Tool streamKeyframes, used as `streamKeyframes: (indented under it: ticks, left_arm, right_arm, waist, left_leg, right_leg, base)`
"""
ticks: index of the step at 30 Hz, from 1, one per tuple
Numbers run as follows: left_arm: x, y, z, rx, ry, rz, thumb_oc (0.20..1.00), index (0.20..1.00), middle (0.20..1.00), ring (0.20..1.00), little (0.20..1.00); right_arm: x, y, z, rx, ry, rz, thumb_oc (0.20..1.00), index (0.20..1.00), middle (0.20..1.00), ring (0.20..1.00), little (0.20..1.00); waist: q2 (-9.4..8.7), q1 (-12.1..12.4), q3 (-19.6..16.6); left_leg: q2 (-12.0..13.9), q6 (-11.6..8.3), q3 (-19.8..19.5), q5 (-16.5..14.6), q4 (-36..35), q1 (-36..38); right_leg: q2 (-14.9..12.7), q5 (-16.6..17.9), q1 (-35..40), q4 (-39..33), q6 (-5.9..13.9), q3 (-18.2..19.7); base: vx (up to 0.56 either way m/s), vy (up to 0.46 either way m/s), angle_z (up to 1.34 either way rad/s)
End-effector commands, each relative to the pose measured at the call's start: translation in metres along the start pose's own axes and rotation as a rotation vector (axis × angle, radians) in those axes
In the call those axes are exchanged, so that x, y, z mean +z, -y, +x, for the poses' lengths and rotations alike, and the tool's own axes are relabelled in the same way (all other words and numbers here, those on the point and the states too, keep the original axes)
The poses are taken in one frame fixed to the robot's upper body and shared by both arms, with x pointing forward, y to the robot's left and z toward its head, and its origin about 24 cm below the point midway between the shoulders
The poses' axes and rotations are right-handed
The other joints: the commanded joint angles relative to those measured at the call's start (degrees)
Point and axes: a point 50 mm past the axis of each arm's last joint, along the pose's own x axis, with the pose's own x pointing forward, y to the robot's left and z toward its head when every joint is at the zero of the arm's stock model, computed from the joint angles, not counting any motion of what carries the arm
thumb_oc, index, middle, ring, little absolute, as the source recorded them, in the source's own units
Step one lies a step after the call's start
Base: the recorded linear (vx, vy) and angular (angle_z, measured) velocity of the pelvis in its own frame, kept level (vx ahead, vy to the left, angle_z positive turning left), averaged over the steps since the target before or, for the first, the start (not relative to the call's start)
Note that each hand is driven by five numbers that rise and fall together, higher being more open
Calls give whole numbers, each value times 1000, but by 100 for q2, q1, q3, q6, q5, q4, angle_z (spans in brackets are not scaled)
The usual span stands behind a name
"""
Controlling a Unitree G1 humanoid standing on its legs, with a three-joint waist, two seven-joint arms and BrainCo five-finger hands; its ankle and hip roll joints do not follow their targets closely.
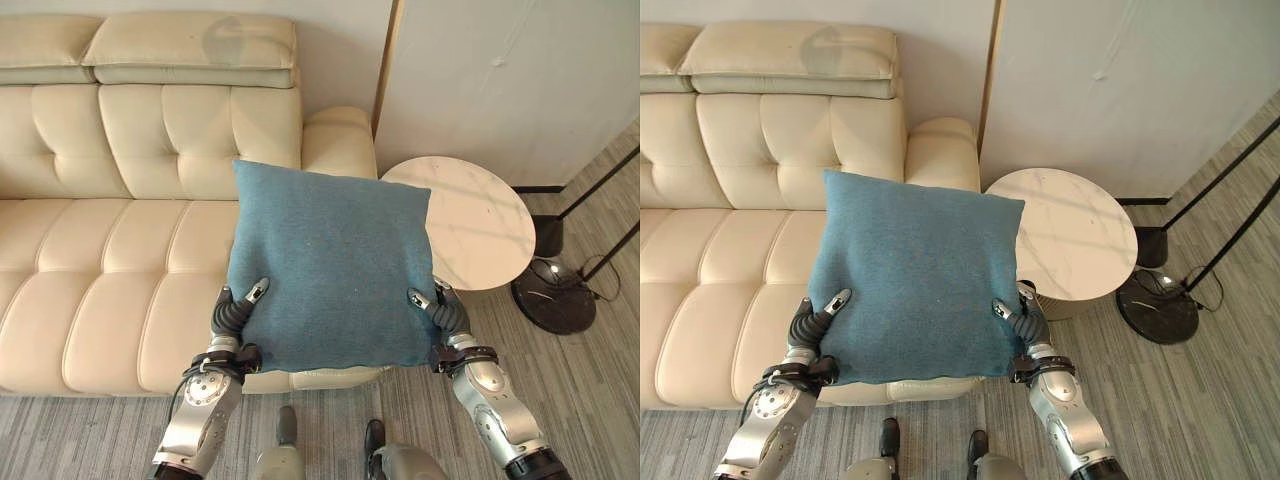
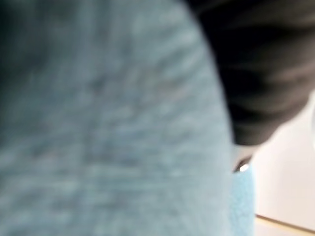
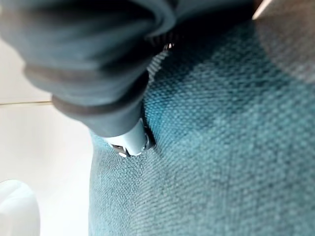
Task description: Pick up all the scattered cushions and arrange them neatly on the sofa.
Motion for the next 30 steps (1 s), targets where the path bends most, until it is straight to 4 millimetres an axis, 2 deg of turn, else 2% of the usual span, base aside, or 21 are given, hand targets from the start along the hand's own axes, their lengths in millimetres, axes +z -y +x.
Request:
streamKeyframes:
  ticks: [1,2,4,6,8,9,12,13,14,15,18,20,26,27,29,30]
  left_arm:
    - [45,14,16,-100,227,34,200,200,200,200,200]
    - [44,13,15,-98,225,33,200,200,200,200,200]
    - [43,17,16,-112,215,29,200,200,200,200,200]
    - [42,22,17,-124,208,12,200,200,200,200,200]
    - [40,23,16,-136,201,14,200,200,200,200,200]
    - [40,23,16,-136,201,14,200,200,200,200,200]
    - [43,24,16,-142,213,16,200,200,200,200,200]
    - [48,25,16,-143,237,7,200,200,200,200,200]
    - [48,25,15,-143,244,8,200,200,200,200,200]
    - [49,26,12,-151,252,15,200,200,200,200,200]
    - [47,26,9,-163,249,48,200,200,200,200,200]
    - [47,25,9,-165,247,57,200,200,200,200,200]
    - [48,19,8,-140,258,78,200,200,200,200,200]
    - [54,21,12,-138,282,87,200,200,200,200,200]
    - [55,21,13,-133,285,92,200,200,200,200,200]
    - [55,22,15,-134,287,97,200,200,200,200,200]
  right_arm:
    - [37,-17,6,70,210,48,200,200,200,200,200]
    - [37,-14,5,60,211,46,200,200,200,200,200]
    - [38,-7,4,33,209,33,200,200,200,200,200]
    - [38,-2,3,21,206,20,200,200,200,200,200]
    - [36,-1,1,16,197,20,200,200,200,200,200]
    - [36,-1,1,16,197,19,200,200,200,200,200]
    - [38,0,1,27,204,8,200,200,200,200,200]
    - [39,4,-3,10,208,12,200,200,200,200,200]
    - [38,5,-4,7,208,18,200,200,200,200,200]
    - [36,13,-10,-31,206,24,200,200,200,200,200]
    - [34,12,-11,-30,198,29,200,200,200,200,200]
    - [33,9,-10,-19,196,34,200,200,200,200,200]
    - [38,-5,-4,30,220,63,200,200,200,200,200]
    - [45,-14,-3,49,259,113,200,200,200,200,200]
    - [46,-15,-3,49,264,122,200,200,200,200,200]
    - [44,-17,-2,47,262,142,200,200,200,200,200]
  waist:
    - [-372,-10,-299]
    - [-354,1,-271]
    - [-256,-1,-154]
    - [-254,-95,-115]
    - [-356,-203,-133]
    - [-346,-209,-148]
    - [-490,-296,-183]
    - [-525,-390,-198]
    - [-500,-441,-225]
    - [-353,-607,-363]
    - [-263,-673,-512]
    - [-271,-659,-524]
    - [-405,-450,-523]
    - [-369,-401,-392]
    - [-364,-403,-369]
    - [-325,-505,-319]
  left_leg:
    - [-672,-98,-20,53,-56,-565]
    - [-680,-124,-72,96,-35,-641]
    - [-741,-267,-299,274,54,-889]
    - [-681,-218,-133,137,253,-944]
    - [-547,-109,106,-205,577,-811]
    - [-538,-108,97,-199,589,-843]
    - [-326,-151,-13,-562,1001,-633]
    - [3,-177,194,-711,1095,-357]
    - [125,-231,369,-792,991,-109]
    - [224,-334,813,-685,521,243]
    - [56,-398,953,-629,-95,466]
    - [33,-378,945,-673,-96,489]
    - [-247,-138,841,-861,-80,499]
    - [-510,98,542,-982,-72,503]
    - [-558,139,490,-995,-71,508]
    - [-594,168,303,-1019,-96,544]
  right_leg:
    - [91,-832,543,-134,205,468]
    - [108,-863,543,-150,173,430]
    - [134,-935,501,-125,90,104]
    - [16,-863,378,-84,112,-179]
    - [-191,-771,362,-113,173,-452]
    - [-181,-751,343,-124,171,-459]
    - [-413,-581,336,-253,194,-697]
    - [-517,-552,330,-320,209,-894]
    - [-533,-568,356,-344,227,-994]
    - [-561,-527,378,-425,282,-1277]
    - [-641,-337,414,-531,414,-1461]
    - [-661,-314,432,-548,442,-1449]
    - [-952,-217,432,-346,642,-1422]
    - [-1285,-277,109,696,723,-1255]
    - [-1332,-244,-11,978,728,-1187]
    - [-963,-321,-353,1246,645,-701]
  base:
    - [-97,-97,8]
    - [-196,-167,52]
    - [-232,-91,123]
    - [-213,26,102]
    - [-112,37,76]
    - [-68,33,84]
    - [-54,57,50]
    - [-70,126,51]
    - [-35,224,93]
    - [38,253,75]
    - [76,278,92]
    - [40,154,27]
    - [19,236,5]
    - [25,390,24]
    - [39,229,52]
    - [139,114,53]
